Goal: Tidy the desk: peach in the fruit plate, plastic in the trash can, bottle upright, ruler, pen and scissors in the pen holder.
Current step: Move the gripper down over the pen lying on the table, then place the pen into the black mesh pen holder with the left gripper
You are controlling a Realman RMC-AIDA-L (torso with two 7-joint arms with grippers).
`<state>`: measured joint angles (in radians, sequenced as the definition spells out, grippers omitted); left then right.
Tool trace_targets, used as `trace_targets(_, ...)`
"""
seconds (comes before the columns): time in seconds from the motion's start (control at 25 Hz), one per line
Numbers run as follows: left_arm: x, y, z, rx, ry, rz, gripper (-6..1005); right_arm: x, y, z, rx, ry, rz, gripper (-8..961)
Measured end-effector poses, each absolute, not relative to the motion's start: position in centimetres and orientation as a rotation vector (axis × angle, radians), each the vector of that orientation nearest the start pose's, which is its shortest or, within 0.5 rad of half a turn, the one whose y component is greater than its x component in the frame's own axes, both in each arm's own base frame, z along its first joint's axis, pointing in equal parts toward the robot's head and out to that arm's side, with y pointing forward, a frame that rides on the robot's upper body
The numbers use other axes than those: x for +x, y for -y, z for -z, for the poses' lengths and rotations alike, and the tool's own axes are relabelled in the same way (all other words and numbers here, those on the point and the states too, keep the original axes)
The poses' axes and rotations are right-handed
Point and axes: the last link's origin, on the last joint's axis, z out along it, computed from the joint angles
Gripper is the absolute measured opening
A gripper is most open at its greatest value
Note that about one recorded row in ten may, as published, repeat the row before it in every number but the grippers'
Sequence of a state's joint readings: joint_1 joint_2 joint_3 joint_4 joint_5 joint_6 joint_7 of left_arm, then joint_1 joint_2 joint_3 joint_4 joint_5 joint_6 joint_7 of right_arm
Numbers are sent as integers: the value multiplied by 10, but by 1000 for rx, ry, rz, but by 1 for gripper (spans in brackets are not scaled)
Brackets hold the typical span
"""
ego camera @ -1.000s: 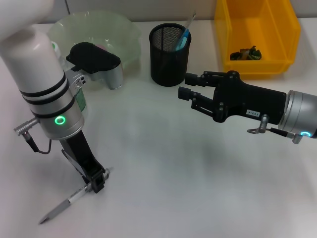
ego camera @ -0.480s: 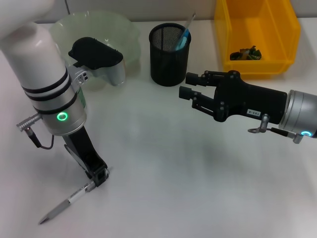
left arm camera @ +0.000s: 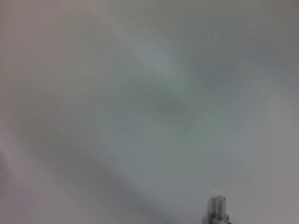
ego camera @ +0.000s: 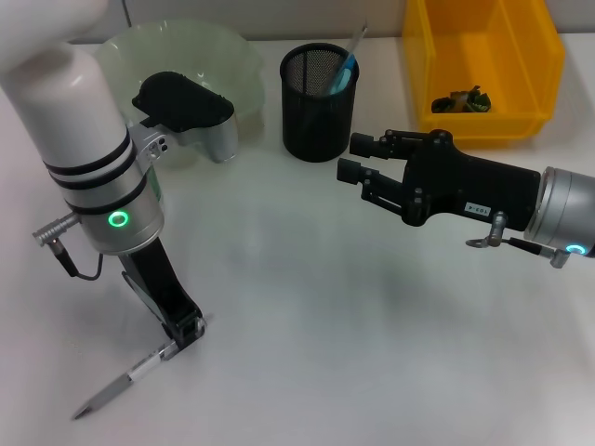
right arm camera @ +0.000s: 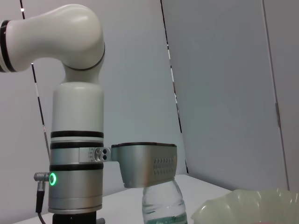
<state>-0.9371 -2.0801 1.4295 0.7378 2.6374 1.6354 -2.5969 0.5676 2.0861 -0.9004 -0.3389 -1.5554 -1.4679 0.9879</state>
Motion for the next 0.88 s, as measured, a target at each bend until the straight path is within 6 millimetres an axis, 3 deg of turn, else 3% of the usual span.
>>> trace_targets(0.88, -189, -355, 53, -2647, 1100, -1069, 124, 235, -330, 44, -2571, -410, -1013, 366)
